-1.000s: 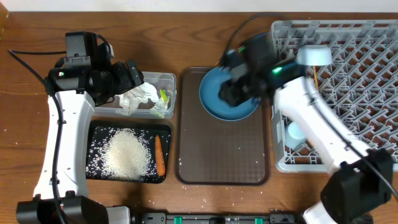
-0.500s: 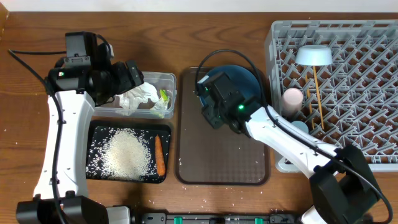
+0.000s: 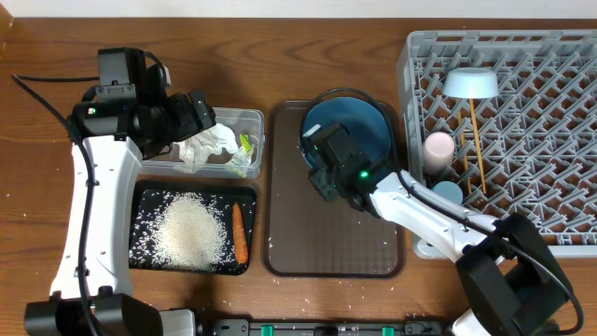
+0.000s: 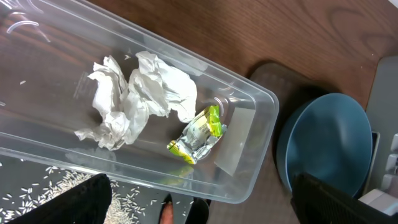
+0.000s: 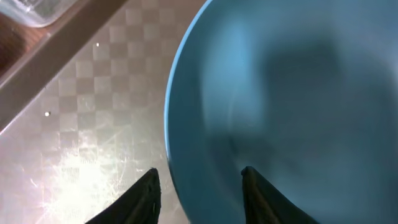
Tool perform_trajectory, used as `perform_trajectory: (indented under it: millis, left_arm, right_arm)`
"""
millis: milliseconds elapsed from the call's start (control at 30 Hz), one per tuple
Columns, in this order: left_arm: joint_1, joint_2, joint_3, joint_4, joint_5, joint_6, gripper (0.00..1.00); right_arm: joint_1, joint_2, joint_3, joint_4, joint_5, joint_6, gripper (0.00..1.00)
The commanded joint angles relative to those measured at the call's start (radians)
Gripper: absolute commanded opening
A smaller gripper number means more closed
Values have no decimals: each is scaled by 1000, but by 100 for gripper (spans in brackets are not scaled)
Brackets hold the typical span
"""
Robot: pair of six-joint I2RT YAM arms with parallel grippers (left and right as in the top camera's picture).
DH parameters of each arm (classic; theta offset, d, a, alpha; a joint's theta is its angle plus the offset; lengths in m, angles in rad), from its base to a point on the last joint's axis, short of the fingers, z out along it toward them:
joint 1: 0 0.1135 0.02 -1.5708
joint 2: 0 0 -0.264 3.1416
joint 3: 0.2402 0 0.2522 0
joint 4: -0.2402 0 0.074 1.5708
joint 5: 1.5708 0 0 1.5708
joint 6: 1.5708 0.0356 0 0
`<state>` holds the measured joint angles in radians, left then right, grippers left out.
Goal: Sort waste into correct bins and load items into the dishwasher rack
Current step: 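Lower the right gripper onto the blue plate's rim and grasp it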
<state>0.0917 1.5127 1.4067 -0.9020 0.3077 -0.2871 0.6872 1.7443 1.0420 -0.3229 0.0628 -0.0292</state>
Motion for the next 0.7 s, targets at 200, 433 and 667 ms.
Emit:
perform_trajectory:
  millis: [200, 433, 667]
  left_arm:
    - [3, 0, 9, -3, -6, 6, 95]
    - [3, 0, 9, -3, -6, 6, 95]
    - [3, 0, 9, -3, -6, 6, 95]
  right_arm:
    - [1, 8, -22, -6, -16, 6, 38]
    - [1, 8, -47, -21, -15, 6, 36]
    - [2, 8, -55, -36, -31, 6, 24]
